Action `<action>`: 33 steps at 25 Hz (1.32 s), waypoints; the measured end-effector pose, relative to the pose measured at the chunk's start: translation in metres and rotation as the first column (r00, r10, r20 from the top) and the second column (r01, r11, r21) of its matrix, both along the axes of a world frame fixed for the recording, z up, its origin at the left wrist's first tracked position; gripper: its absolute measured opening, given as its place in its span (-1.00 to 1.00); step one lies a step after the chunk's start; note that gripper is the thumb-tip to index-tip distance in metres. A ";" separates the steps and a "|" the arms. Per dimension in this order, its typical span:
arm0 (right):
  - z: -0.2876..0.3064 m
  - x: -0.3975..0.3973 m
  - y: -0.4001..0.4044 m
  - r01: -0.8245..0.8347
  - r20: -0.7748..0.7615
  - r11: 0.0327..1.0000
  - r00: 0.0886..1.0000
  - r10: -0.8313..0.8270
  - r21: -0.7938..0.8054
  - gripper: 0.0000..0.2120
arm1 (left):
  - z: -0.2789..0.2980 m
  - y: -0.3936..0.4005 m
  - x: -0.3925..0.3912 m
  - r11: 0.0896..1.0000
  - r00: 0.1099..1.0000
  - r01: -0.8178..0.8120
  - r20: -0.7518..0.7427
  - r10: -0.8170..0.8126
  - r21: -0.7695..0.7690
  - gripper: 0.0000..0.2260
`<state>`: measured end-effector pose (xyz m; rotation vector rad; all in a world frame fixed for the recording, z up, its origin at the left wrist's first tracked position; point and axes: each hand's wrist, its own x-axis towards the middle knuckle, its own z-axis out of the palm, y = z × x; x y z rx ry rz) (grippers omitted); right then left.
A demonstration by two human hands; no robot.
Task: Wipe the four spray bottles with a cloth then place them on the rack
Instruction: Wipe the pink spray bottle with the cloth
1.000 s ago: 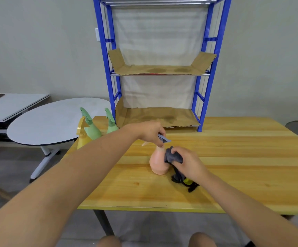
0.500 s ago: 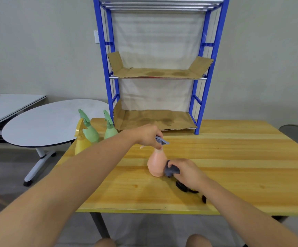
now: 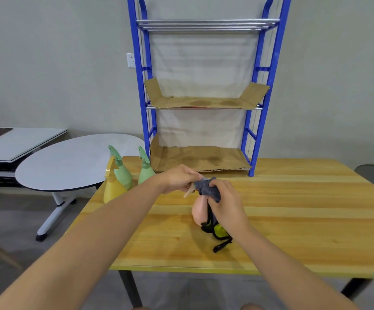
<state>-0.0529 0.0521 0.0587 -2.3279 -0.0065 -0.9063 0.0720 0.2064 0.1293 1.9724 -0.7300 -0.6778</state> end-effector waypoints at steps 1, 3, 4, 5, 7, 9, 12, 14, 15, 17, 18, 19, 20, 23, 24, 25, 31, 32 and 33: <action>-0.003 0.002 0.009 -0.021 0.010 0.999 1.000 0.021 -0.025 -0.67 | -0.002 0.000 0.000 1.000 1.000 -0.017 0.001 0.017 -0.014 -0.76; -0.009 0.002 0.025 -0.121 0.029 0.977 0.991 0.128 -0.175 -0.72 | -0.001 -0.002 0.000 0.999 0.999 -0.029 -0.019 0.028 -0.030 -0.78; -0.011 0.003 0.027 -0.138 0.050 0.963 0.987 0.153 -0.232 -0.73 | 0.000 -0.003 -0.001 0.999 1.000 -0.027 -0.013 0.027 -0.021 -0.79; -0.010 0.005 0.025 -0.112 0.082 0.967 0.987 0.134 -0.229 -0.72 | 0.001 -0.003 -0.003 1.000 1.000 -0.028 -0.004 0.028 -0.013 -0.78; -0.008 0.010 0.016 0.021 0.158 0.996 0.987 -0.007 -0.085 -0.67 | 0.000 -0.005 -0.003 0.999 0.999 -0.039 -0.019 0.038 -0.028 -0.74; -0.014 0.011 0.022 0.071 0.168 0.997 0.984 -0.064 -0.034 -0.66 | 0.001 -0.006 -0.003 0.998 0.996 -0.053 -0.074 0.050 -0.045 -0.74; -0.032 0.009 0.051 -0.100 0.081 0.966 0.989 0.122 -0.237 -0.68 | 0.005 -0.005 -0.006 0.999 0.994 -0.043 -0.098 0.041 -0.014 -0.76; -0.031 0.011 0.048 -0.112 0.084 0.960 0.987 0.137 -0.256 -0.68 | 0.004 -0.004 -0.007 0.999 0.995 -0.051 -0.081 0.050 -0.007 -0.74; -0.025 0.012 0.040 -0.067 0.114 0.983 0.990 0.087 -0.170 -0.68 | 0.004 -0.005 -0.007 0.999 0.996 -0.052 -0.071 0.050 -0.017 -0.73; -0.016 0.013 0.029 0.024 0.176 1.000 0.984 -0.020 -0.021 -0.69 | 0.002 -0.007 -0.006 0.998 0.996 -0.054 -0.066 0.053 -0.022 -0.69; -0.016 0.013 0.031 0.036 0.185 0.999 0.982 -0.032 -0.017 -0.69 | 0.003 -0.007 -0.007 0.998 0.996 -0.057 -0.067 0.056 -0.018 -0.69; -0.019 0.012 0.037 0.015 0.173 0.998 0.985 -0.006 -0.056 -0.70 | 0.005 -0.007 -0.008 0.998 0.995 -0.063 -0.074 0.062 -0.013 -0.71; -0.023 0.010 0.046 -0.035 0.141 0.991 0.989 0.053 -0.128 -0.70 | 0.006 -0.007 -0.009 0.998 0.995 -0.062 -0.083 0.062 -0.003 -0.74; -0.026 0.009 0.045 -0.101 0.101 0.978 0.987 0.121 -0.183 -0.69 | 0.005 -0.006 -0.007 0.999 0.994 -0.051 -0.096 0.050 -0.003 -0.71; -0.020 0.010 0.035 -0.065 0.129 0.994 0.989 0.077 -0.093 -0.69 | 0.004 -0.007 -0.005 0.999 0.995 -0.048 -0.089 0.047 -0.010 -0.69; -0.013 0.009 0.023 -0.011 0.149 1.000 0.989 0.009 0.012 -0.68 | 0.003 -0.007 -0.004 0.999 0.995 -0.050 -0.082 0.048 -0.014 -0.69; 0.006 0.008 -0.006 0.160 -0.016 0.985 0.987 -0.160 0.061 -0.63 | 0.006 -0.011 -0.006 0.998 0.996 -0.057 -0.062 0.057 -0.003 -0.73; 0.008 0.007 0.000 0.092 0.025 0.996 0.995 -0.092 0.016 -0.64 | 0.006 -0.010 -0.007 0.999 0.997 -0.050 -0.052 0.050 -0.001 -0.75; 0.007 0.007 0.004 0.028 0.045 0.999 0.999 -0.026 -0.029 -0.64 | 0.006 -0.010 -0.008 0.999 0.998 -0.043 -0.045 0.042 -0.001 -0.76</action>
